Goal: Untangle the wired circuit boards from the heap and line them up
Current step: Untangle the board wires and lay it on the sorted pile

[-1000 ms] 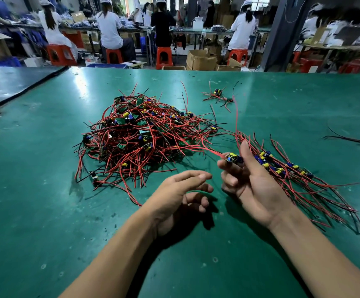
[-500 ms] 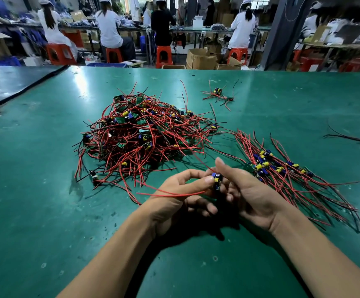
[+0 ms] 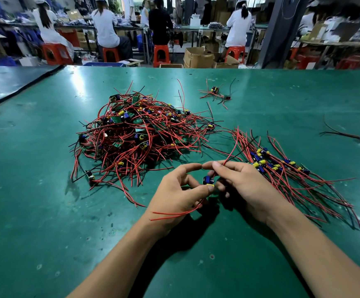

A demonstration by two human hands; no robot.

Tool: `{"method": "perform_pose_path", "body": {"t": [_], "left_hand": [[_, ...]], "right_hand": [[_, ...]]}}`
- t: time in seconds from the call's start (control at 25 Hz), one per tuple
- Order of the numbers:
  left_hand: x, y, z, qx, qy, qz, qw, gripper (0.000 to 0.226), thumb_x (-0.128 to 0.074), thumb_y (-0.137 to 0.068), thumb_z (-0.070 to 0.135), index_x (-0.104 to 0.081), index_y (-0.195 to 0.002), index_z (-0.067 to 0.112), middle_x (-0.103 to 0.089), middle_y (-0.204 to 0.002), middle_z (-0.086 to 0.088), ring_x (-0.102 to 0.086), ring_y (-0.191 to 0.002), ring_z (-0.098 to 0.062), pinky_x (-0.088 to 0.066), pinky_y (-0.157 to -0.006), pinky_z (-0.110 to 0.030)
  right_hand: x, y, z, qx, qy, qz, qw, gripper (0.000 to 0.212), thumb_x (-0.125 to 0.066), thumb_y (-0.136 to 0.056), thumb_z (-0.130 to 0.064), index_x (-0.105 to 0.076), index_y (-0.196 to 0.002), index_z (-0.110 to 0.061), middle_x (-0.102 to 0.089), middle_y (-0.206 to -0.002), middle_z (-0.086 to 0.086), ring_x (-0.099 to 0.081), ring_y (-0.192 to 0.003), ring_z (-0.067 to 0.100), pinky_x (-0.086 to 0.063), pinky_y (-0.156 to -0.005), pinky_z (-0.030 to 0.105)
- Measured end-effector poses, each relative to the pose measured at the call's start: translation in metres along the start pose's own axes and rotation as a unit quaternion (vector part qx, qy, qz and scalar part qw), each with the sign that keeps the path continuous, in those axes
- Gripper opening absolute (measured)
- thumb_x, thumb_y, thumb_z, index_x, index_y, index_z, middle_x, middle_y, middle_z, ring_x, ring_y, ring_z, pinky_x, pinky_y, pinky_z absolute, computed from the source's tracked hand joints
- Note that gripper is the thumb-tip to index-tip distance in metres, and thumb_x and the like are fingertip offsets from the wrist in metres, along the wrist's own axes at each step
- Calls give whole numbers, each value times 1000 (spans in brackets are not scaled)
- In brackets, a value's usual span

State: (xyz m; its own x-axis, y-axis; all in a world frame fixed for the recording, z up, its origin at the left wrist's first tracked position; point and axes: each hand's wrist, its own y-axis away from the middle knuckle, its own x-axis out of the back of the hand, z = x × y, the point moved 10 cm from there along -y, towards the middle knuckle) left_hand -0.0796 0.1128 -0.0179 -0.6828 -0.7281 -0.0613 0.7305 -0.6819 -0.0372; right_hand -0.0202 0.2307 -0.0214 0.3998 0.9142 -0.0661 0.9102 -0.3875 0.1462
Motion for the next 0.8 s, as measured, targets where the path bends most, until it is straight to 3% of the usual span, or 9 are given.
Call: {"method": "perform_pose_path", "body": {"t": [0.16, 0.32, 0.4, 0.48, 0.56, 0.6, 0.68, 0.8], "left_hand": [[-7, 2, 1, 5, 0, -42, 999, 48, -72, -79, 2, -61, -124, 13, -63, -67, -4, -60, -62, -23, -51, -61, -29], [-9, 4, 6, -12, -16, -30, 999, 28, -71, -89, 14, -61, -115, 12, -73, -80, -12, -65, -68, -21, -55, -62, -32], [-7, 2, 3, -6, -21, -11, 1000, 21, -67, -91, 11, -63, -112, 11, -73, -78, -11, -64, -67, -23, -56, -67, -37], [-4, 1, 2, -4, -25, 1, 1000, 13, -63, -92, 6, -67, -104, 9, -70, -72, -6, -62, -63, -22, -55, -65, -37], [-5, 3, 4, -15, -51, -2, 999, 14, -58, -91, 4, -70, -95, 10, -65, -68, -7, -57, -59, -20, -50, -57, -27], [-7, 4, 5, -19, -65, -9, 998, 18, -57, -90, 4, -72, -93, 12, -64, -67, -10, -55, -58, -19, -47, -56, -25], [-10, 6, 8, -29, -81, -21, 996, 17, -59, -91, 6, -74, -91, 13, -66, -69, -12, -56, -60, -17, -48, -58, -25], [-12, 8, 10, -35, -71, -30, 996, 13, -63, -94, 13, -74, -88, 10, -70, -72, -10, -62, -63, -15, -50, -60, -27]], "right_hand": [[-3, 1, -5, 15, 10, -24, 1000, 31, -55, -99, -39, -77, -99, -18, -53, -59, -5, -40, -46, 7, -35, -44, 20], [-20, 4, -4, 10, -45, -77, 996, 38, -55, -93, -47, -76, -109, -19, -67, -76, -2, -54, -56, 8, -49, -62, 27], [-23, 5, -2, -1, -41, -81, 996, 42, -52, -94, -52, -75, -113, -23, -56, -66, 5, -51, -57, 14, -48, -62, 28], [-17, 5, -4, 8, 15, -53, 998, 45, -46, -96, -57, -75, -114, -28, -41, -61, 3, -38, -55, 12, -36, -54, 25], [-15, 5, -7, 18, 33, -46, 998, 44, -42, -99, -55, -75, -114, -30, -57, -65, 12, -46, -55, 10, -41, -57, 25], [-17, 5, -6, 15, 15, -54, 998, 42, -43, -101, -52, -74, -115, -28, -68, -80, 21, -57, -60, 13, -49, -62, 27], [-24, 7, -4, 7, -13, -76, 997, 39, -45, -101, -48, -74, -115, -26, -74, -98, 19, -70, -77, 23, -56, -71, 35], [-25, 7, -2, 11, 6, -74, 997, 40, -51, -95, -50, -75, -112, -23, -75, -101, 12, -72, -86, 25, -58, -78, 39]]}}
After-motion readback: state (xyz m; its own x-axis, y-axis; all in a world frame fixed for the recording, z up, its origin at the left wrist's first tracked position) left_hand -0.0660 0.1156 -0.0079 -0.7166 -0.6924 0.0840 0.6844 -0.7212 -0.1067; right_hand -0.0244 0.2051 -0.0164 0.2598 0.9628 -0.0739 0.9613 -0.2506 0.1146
